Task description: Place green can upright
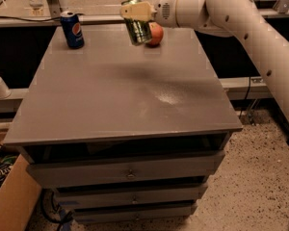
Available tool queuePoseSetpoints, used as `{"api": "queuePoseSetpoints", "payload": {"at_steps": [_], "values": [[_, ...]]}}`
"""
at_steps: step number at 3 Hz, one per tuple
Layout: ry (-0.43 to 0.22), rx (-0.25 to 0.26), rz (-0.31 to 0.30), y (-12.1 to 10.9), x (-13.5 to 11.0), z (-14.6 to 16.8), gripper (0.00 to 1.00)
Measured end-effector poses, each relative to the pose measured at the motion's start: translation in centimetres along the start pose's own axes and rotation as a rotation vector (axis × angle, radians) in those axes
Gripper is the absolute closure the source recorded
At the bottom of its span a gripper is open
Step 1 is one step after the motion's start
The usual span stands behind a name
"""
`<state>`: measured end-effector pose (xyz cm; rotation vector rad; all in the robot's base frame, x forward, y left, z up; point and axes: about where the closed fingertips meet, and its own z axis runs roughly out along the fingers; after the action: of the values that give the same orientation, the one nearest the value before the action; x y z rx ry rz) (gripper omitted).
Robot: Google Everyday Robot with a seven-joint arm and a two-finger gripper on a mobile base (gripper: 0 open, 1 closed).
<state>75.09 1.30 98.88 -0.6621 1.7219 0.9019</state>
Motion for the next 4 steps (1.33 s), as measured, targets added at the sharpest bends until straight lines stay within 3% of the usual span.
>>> {"api": "queuePoseSetpoints", "payload": {"at_steps": [1, 2, 3, 4], "values": [[-0.05, -0.021, -0.036, 1.4, -1.5, 0.1, 1.0], [-0.059, -0.022, -0.031, 1.3, -1.3, 0.0, 1.0], [-0.12, -0.045, -0.063, 0.6, -0.9, -0.9, 1.0], [-0.197, -0.088, -0.147, 0.6, -0.2, -1.4, 1.0]]}}
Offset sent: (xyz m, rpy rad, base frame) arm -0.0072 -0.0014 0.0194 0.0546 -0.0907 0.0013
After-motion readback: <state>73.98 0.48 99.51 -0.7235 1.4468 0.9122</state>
